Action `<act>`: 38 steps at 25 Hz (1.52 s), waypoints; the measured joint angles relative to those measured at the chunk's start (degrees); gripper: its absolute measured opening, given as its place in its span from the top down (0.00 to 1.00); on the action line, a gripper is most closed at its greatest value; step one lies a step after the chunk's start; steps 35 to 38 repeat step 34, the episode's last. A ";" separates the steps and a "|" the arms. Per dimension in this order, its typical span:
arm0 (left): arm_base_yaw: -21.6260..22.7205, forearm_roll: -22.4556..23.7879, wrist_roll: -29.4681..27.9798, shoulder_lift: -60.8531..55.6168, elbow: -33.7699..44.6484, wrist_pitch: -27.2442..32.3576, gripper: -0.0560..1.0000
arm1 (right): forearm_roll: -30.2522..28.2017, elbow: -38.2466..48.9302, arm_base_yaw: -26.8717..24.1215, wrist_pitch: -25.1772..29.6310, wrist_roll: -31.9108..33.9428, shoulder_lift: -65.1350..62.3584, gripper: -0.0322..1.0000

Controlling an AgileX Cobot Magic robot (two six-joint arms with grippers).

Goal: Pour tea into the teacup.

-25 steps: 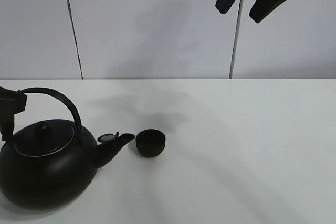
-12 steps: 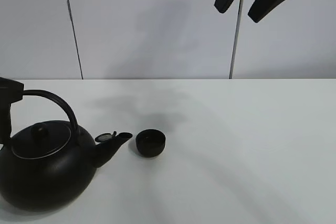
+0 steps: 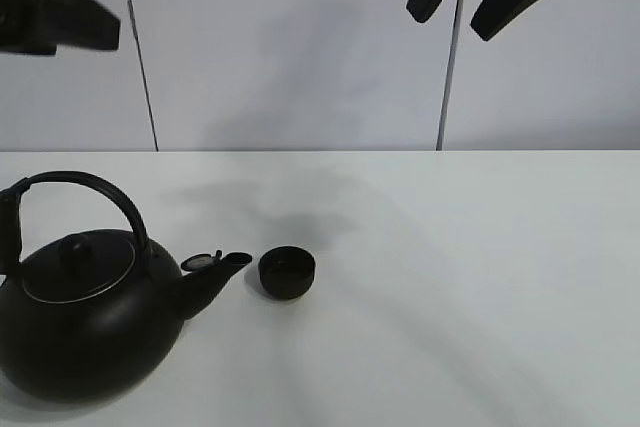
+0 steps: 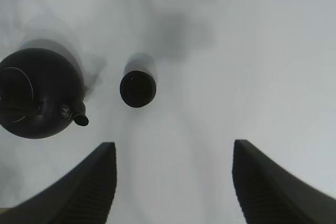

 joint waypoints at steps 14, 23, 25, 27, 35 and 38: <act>1.67 -0.48 -8.29 20.56 -33.51 33.59 0.49 | 0.00 0.00 0.00 -0.32 -0.07 0.00 0.54; 8.71 -6.32 -12.88 27.01 -45.50 51.15 0.49 | 0.00 0.00 0.00 -0.32 -0.07 0.00 0.54; 8.99 -7.87 -12.88 27.01 -45.78 52.53 0.49 | 0.00 0.00 0.00 -0.32 -0.07 0.00 0.54; 8.99 -8.46 -12.88 27.01 -45.78 53.97 0.49 | 0.00 0.00 0.00 -0.32 -0.07 0.00 0.54; 8.99 -8.52 -12.88 27.01 -45.78 54.05 0.49 | 0.00 0.00 0.00 -0.32 -0.07 0.00 0.54; 8.99 -8.52 -12.88 27.01 -45.78 54.05 0.49 | 0.00 0.00 0.00 -0.32 -0.07 0.00 0.54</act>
